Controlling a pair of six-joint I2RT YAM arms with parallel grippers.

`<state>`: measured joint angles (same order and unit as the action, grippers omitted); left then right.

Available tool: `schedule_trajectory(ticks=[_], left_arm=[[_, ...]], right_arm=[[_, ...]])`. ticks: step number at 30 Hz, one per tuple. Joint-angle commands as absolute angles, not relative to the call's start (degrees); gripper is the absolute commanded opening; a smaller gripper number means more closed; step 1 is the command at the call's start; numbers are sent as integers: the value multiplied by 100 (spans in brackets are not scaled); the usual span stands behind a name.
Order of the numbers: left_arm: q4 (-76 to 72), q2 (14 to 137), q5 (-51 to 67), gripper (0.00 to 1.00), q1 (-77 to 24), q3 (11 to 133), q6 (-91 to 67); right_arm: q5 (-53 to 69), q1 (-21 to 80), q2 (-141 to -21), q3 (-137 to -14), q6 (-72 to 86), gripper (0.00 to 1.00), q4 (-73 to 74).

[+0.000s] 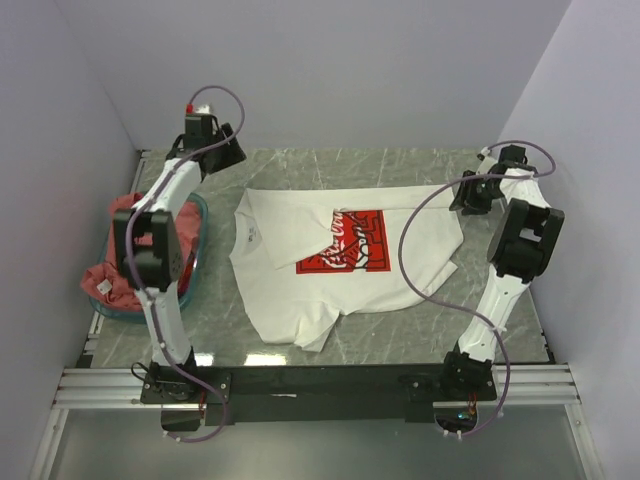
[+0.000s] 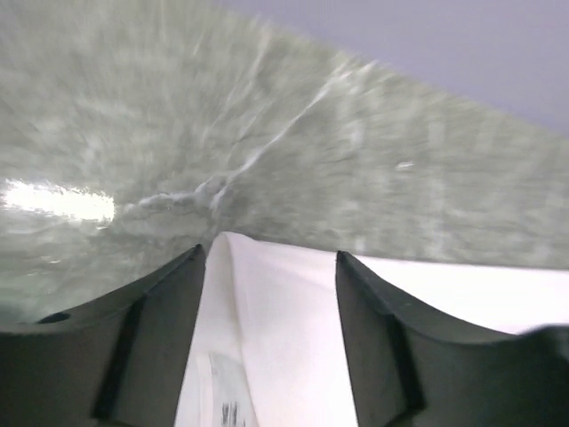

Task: Fold and stack the t-shirts
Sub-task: Fold the tshirt

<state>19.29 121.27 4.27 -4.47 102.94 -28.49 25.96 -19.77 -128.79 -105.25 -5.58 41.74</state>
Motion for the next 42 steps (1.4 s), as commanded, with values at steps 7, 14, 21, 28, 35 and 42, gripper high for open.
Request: schedule_trajectory(ticks=[7,14,21,28,35,42], left_arm=[[255,8071,499,85,-431,7125,-2355],[589,6217,2108,78,-448,5170,-3400],[1362,5011,2075,76,-1184,3746,-4271],[2047,4421,1240,74,-2310,2901,-5912],[2732,4473,335,67,-3839,2672,-7197],[3013,4763,-165,67,-5035,2689,-7778]], right_arm=[[2347,-1415,-11006,-8861,-1379,54,3226],[2635,-809,-10082,-7832,-2046,55,2997],[3891,-27,-8679,-6787,-4222,58,3515],[5352,369,-6550,-4493,-7224,93,3842],[4931,404,-5959,-3877,-7945,91,4482],[4762,439,-5766,-3524,-8442,84,4657]])
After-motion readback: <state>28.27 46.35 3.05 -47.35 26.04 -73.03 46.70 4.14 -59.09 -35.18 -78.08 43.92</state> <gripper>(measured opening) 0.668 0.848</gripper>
